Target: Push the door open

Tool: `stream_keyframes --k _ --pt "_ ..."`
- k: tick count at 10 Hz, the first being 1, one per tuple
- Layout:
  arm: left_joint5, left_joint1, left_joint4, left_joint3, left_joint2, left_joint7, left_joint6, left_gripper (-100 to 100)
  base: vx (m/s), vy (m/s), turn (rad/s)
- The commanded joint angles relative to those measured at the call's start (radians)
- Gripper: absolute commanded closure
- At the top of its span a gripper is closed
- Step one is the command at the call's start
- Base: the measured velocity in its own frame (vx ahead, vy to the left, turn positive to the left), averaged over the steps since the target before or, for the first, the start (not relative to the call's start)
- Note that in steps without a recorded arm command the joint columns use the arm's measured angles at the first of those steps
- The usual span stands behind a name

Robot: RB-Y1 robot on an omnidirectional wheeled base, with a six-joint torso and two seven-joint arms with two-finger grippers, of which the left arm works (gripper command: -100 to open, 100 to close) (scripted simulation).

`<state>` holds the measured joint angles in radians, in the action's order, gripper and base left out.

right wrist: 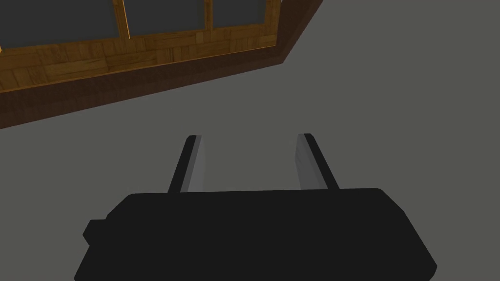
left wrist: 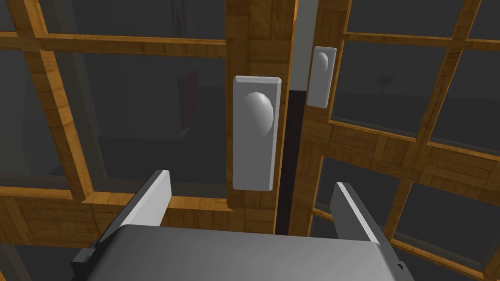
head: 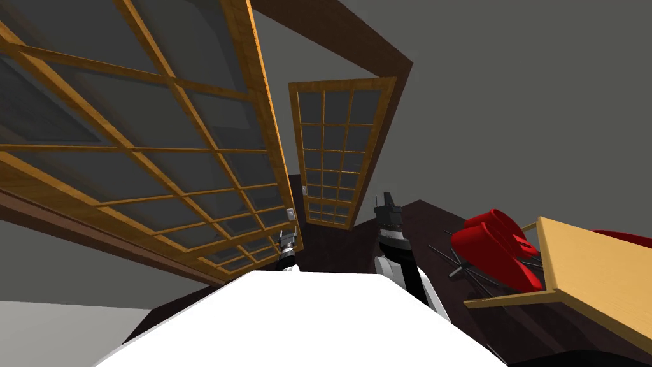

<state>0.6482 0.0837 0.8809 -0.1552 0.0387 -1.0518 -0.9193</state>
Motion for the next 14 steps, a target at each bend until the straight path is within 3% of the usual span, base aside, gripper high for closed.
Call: stream_keyframes --k 1,2,5,8,10,11,12,14 --pt "0.0 0.0 0.0 0.0 0.0 0.0 0.0 -100 0.033 0.046 -0.031" --pt "0.003 -0.001 -0.006 0.001 -0.031 -0.008 -0.003 -100 0.091 0.042 -0.016" --pt "0.007 -0.001 -0.013 0.005 -0.065 -0.017 -0.008 -100 0.17 0.054 -0.03" --pt "0.011 -0.001 -0.021 0.009 -0.061 -0.027 -0.013 -100 0.207 0.067 -0.027" --pt "0.013 -0.001 -0.026 0.012 -0.031 -0.034 -0.016 -100 0.178 0.072 -0.028" --pt "0.013 -0.002 -0.024 0.011 -0.038 -0.03 -0.015 -100 0.064 0.024 0.005" --pt "0.013 -0.002 -0.024 0.011 -0.038 -0.03 -0.015 100 -0.013 -0.007 -0.004" --pt "0.013 -0.002 -0.024 0.011 -0.038 -0.03 -0.015 100 -0.017 -0.012 -0.01"
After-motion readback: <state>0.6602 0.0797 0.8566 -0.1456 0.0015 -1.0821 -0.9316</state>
